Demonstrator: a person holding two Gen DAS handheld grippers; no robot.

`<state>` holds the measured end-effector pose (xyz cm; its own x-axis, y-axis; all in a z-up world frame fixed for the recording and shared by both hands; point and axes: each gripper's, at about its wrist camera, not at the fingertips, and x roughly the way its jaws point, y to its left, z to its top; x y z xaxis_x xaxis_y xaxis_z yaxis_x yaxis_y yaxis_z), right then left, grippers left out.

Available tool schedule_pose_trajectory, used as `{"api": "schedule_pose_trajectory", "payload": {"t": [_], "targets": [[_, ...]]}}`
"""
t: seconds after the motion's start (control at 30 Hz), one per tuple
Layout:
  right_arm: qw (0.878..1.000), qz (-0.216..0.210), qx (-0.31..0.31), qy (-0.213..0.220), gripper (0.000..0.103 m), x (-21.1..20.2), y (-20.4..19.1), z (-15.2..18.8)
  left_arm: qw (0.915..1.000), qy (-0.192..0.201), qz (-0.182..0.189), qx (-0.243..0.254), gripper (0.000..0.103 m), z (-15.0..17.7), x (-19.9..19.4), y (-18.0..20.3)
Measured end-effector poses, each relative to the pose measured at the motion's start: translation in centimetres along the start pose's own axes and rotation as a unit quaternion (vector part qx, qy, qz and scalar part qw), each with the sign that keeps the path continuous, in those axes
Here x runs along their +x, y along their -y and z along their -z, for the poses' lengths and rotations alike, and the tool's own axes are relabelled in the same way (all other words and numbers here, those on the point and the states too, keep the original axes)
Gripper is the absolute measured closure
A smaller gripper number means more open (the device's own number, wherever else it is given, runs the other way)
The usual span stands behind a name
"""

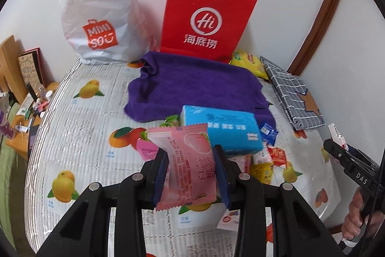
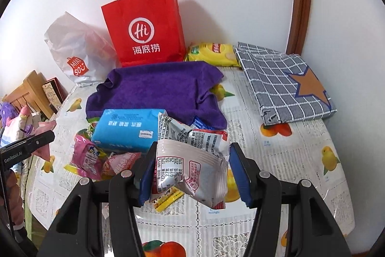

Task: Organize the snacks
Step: 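Lift the white packet with the right tool while the left tool lifts the pink candy, then place the pink candy on the purple towel with the left tool while the right places the packet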

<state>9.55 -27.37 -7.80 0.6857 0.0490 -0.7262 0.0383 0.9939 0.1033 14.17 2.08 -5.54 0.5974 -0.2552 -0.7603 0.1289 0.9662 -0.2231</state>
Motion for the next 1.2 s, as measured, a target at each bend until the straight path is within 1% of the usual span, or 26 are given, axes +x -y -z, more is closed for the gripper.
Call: {"api": "schedule_pose_trajectory", "payload": {"t": [0.2, 0.47, 0.8, 1.07, 1.2], "targets": [[1.0, -0.004, 0.0, 0.011, 0.047, -0.6, -0.6, -1.3, 0.9998, 0.01, 0.007, 0.013, 0.067, -1.5, -0.8, 1.3], [1.0, -0.008, -0.008, 0.022, 0.047, -0.8, -1.7, -3.3, 0.9995, 0.024, 0.005, 0.019, 0.067, -3.8, -1.3, 1.5], [1.0, -0.011, -0.005, 0.025, 0.047, 1.2, -1.8, -5.5, 0.9994, 0.021, 0.007, 0.027, 0.067, -6.4, 0.9, 1.4], [1.0, -0.021, -0.004, 0.022, 0.047, 4.1, -1.8, -7.8, 0.9995, 0.013, 0.011, 0.026, 0.067, -8.8, 3.9, 1.5], [0.999, -0.029, -0.011, 0.022, 0.047, 6.0, -2.8, -9.2, 0.9996, 0.009, 0.01, 0.025, 0.067, -10.0, 5.5, 1.2]]}}
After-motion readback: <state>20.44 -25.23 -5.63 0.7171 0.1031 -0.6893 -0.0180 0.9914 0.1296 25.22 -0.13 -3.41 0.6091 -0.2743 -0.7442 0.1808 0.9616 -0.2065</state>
